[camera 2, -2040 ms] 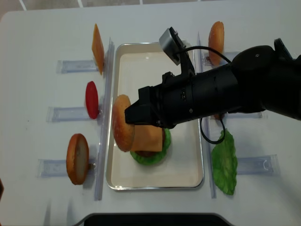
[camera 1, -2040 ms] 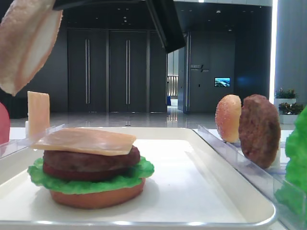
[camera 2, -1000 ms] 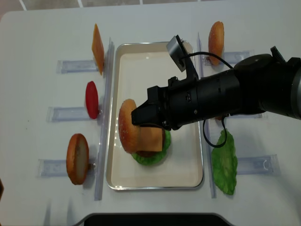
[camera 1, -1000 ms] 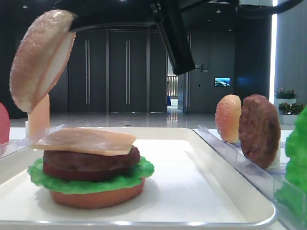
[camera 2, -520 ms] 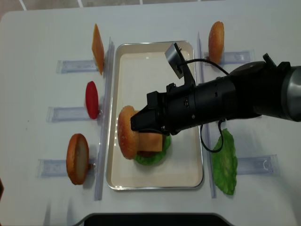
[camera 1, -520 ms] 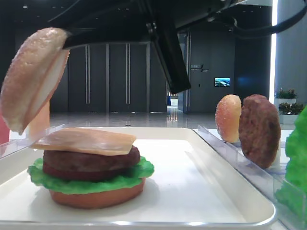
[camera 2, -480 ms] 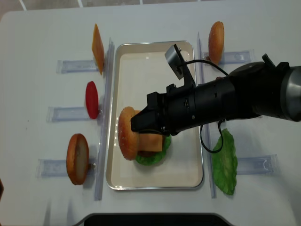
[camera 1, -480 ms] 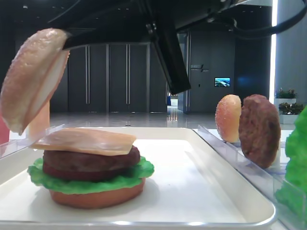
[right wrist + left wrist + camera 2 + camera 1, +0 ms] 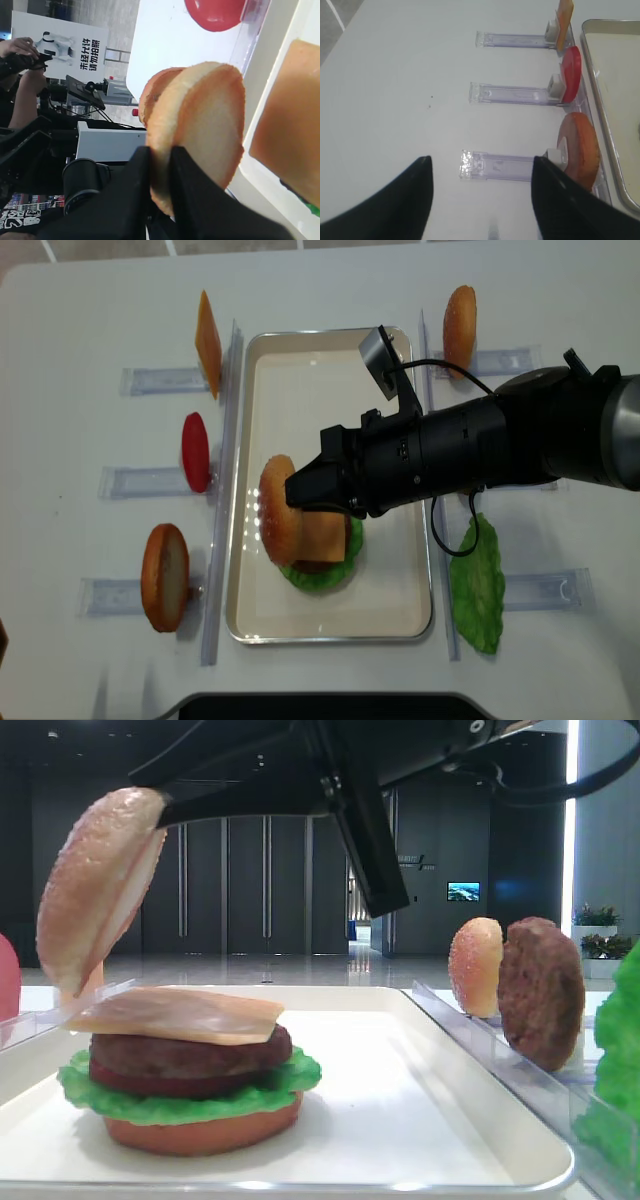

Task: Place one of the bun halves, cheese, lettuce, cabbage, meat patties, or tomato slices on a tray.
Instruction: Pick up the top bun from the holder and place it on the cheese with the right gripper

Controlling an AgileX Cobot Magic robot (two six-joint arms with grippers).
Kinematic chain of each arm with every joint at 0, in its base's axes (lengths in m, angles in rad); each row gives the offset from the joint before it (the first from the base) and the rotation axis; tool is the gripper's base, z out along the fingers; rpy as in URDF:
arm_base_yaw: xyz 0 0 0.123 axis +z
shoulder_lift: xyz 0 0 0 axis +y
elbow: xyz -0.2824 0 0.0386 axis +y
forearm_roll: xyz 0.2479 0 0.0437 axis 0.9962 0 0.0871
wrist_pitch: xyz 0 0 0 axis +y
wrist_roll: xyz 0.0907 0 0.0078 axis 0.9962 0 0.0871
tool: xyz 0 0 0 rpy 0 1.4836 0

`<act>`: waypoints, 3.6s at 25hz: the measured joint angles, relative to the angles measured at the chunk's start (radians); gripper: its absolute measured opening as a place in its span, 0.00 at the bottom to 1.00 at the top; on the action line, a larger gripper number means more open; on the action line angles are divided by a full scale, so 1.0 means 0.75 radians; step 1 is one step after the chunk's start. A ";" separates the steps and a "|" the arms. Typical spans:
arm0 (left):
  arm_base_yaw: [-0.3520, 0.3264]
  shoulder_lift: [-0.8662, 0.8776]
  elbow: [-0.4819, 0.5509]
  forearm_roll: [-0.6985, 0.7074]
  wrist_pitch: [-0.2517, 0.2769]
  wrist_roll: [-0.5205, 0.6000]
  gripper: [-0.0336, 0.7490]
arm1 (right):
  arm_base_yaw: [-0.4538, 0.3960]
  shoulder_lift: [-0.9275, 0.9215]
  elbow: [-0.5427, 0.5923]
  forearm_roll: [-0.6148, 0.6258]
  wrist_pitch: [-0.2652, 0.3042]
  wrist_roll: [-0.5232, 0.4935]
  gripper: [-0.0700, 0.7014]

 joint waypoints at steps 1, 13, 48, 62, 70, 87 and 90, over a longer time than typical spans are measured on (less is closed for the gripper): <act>0.000 0.000 0.000 0.000 0.000 0.000 0.64 | 0.000 0.000 0.000 0.000 0.000 -0.001 0.21; 0.000 0.000 0.000 0.000 0.000 0.000 0.64 | 0.000 0.019 0.000 0.000 0.011 -0.004 0.21; 0.000 0.000 0.000 0.000 0.000 0.000 0.64 | 0.000 0.027 0.000 0.000 0.005 -0.038 0.21; 0.000 0.000 0.000 0.000 0.000 0.000 0.64 | 0.000 0.027 0.000 0.000 0.004 -0.039 0.21; 0.000 0.000 0.000 0.000 0.000 0.000 0.64 | 0.000 0.027 0.000 0.000 0.001 -0.043 0.21; 0.000 0.000 0.000 0.000 0.000 0.000 0.64 | -0.013 0.027 0.000 -0.011 0.003 -0.043 0.21; 0.000 0.000 0.000 0.000 0.000 0.001 0.64 | -0.013 0.027 0.000 -0.012 0.004 -0.043 0.21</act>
